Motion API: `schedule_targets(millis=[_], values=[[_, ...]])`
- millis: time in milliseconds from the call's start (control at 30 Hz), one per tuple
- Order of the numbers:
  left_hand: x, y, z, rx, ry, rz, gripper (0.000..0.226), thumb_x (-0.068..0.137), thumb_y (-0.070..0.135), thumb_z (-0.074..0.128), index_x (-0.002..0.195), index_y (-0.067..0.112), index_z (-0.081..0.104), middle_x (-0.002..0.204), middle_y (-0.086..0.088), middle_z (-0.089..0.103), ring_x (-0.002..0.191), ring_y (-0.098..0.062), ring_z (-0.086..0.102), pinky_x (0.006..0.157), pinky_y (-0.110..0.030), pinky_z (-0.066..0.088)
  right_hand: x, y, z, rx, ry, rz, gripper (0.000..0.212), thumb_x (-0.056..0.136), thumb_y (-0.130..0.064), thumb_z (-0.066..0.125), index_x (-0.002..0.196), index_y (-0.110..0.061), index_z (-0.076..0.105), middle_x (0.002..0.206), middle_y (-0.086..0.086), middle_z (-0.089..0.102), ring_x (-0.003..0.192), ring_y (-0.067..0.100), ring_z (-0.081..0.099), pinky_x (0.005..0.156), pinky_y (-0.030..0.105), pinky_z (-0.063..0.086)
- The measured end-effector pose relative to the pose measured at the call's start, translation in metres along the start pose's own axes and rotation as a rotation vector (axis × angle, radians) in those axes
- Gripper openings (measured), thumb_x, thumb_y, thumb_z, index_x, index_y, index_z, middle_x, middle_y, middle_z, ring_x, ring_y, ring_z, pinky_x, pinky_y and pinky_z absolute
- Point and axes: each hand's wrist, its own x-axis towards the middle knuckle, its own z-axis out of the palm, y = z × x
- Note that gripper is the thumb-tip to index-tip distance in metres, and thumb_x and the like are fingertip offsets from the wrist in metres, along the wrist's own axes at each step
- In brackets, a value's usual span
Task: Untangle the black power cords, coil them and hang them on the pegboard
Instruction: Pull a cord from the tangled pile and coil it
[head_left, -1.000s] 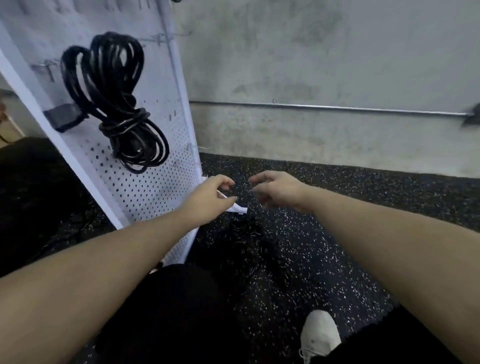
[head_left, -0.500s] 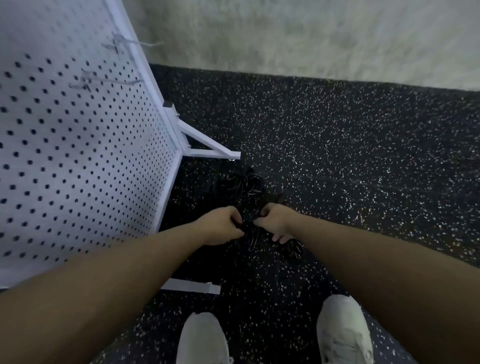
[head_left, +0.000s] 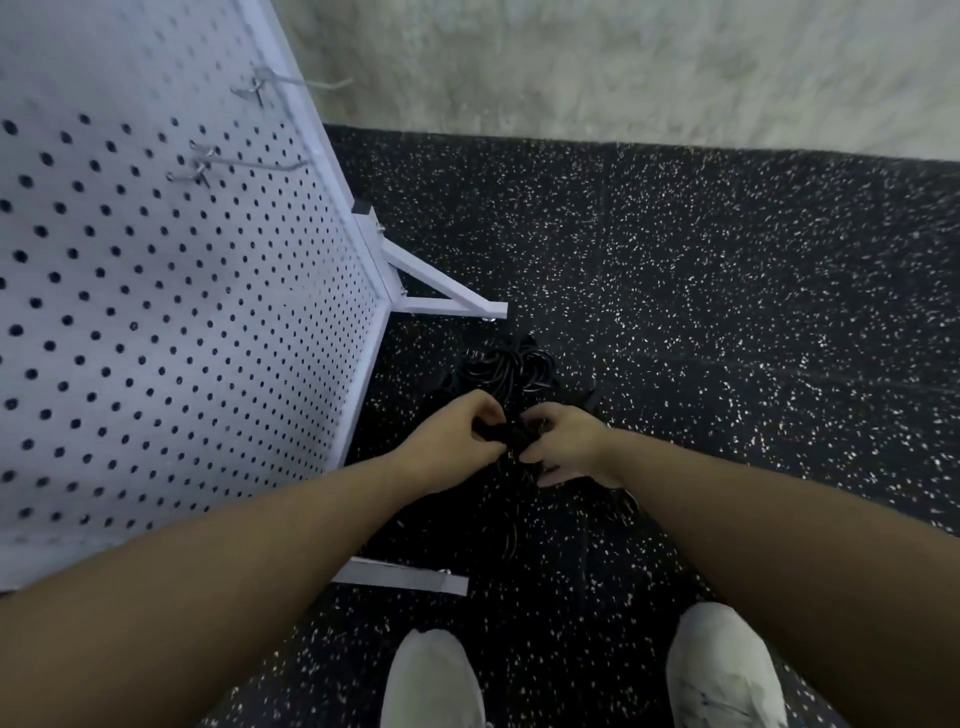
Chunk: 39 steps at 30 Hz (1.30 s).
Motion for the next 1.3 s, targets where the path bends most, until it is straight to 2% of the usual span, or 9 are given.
schedule_targets(millis=[133,300,467,633,767,833,967,1067,1300], values=[[-0.017,0.025,-0.025,-0.065,0.072,0.077,0.072,0.086,0.018,0.08,0.146,0.023,0.04,0.14,0.004,0.042,0.125,-0.006,0.047,0.093,-0.006,0.038,-0.042,-0.034,-0.028,-0.029,0.015,-0.185,0.054,0.094,-0.001,0.066,0.137,-0.03,0.054,0.122,0.002,0.057,0.107,0.022,0.067,0.085,0.035,0.062],[-0.045,0.086,-0.064,-0.19,0.1,0.139,0.105,0.084,0.025,0.084,0.162,0.029,0.014,0.16,0.007,0.032,0.143,-0.01,0.035,0.108,-0.026,0.035,-0.114,-0.094,-0.056,0.004,0.061,-0.388,0.043,0.097,-0.002,0.06,0.125,-0.035,0.061,0.123,-0.002,0.066,0.106,0.018,0.069,0.08,0.029,0.061],[-0.087,0.153,-0.093,-0.319,0.259,0.373,0.097,0.086,0.011,0.081,0.161,0.027,0.021,0.152,0.019,0.036,0.132,0.0,0.044,0.104,-0.009,0.039,-0.192,-0.149,-0.065,-0.056,0.069,-0.567,0.037,0.097,-0.004,0.059,0.116,-0.034,0.068,0.106,-0.005,0.07,0.097,0.015,0.067,0.073,0.029,0.056],[-0.127,0.187,-0.108,-0.614,0.322,0.415,0.073,0.089,0.0,0.075,0.15,0.025,0.044,0.137,0.001,0.064,0.124,-0.019,0.063,0.106,-0.045,0.052,-0.251,-0.178,-0.057,-0.058,0.114,-0.724,0.035,0.097,-0.002,0.057,0.107,-0.033,0.068,0.102,0.001,0.068,0.084,0.015,0.062,0.067,0.026,0.05],[-0.157,0.208,-0.118,-0.729,0.397,0.457,0.044,0.092,0.0,0.072,0.122,0.028,0.059,0.123,0.006,0.07,0.115,-0.022,0.07,0.085,-0.038,0.062,-0.277,-0.196,-0.043,-0.045,0.154,-0.845,0.03,0.096,0.001,0.058,0.106,-0.027,0.062,0.1,0.002,0.065,0.082,0.012,0.059,0.066,0.02,0.049],[-0.168,0.213,-0.124,-0.787,0.45,0.469,0.047,0.091,-0.001,0.072,0.119,0.034,0.057,0.123,0.011,0.067,0.104,-0.017,0.074,0.077,-0.031,0.062,-0.286,-0.205,-0.038,-0.06,0.157,-0.878,0.029,0.095,0.001,0.06,0.105,-0.027,0.062,0.096,-0.001,0.065,0.079,0.011,0.058,0.063,0.018,0.048],[-0.184,0.221,-0.135,-0.787,0.476,0.491,0.066,0.093,-0.004,0.069,0.148,0.026,0.047,0.108,0.021,0.072,0.104,-0.017,0.074,0.082,-0.036,0.063,-0.297,-0.222,-0.035,-0.075,0.115,-0.917,0.031,0.093,0.001,0.061,0.1,-0.029,0.064,0.098,0.003,0.067,0.087,0.016,0.061,0.075,0.028,0.05],[-0.184,0.226,-0.143,-0.782,0.482,0.498,0.063,0.093,-0.003,0.068,0.144,0.031,0.052,0.113,0.031,0.068,0.105,-0.016,0.074,0.076,-0.039,0.063,-0.298,-0.234,-0.037,-0.056,0.078,-0.909,0.029,0.092,0.004,0.058,0.099,-0.025,0.059,0.093,0.004,0.063,0.079,0.02,0.059,0.056,0.023,0.044],[-0.167,0.241,-0.163,-0.744,0.529,0.446,0.053,0.089,0.004,0.075,0.136,0.02,0.058,0.119,0.008,0.072,0.103,-0.027,0.075,0.081,-0.05,0.063,-0.281,-0.258,-0.056,0.018,0.01,-0.92,0.03,0.093,-0.003,0.061,0.091,-0.032,0.068,0.094,-0.005,0.072,0.075,0.012,0.058,0.056,0.024,0.038]])
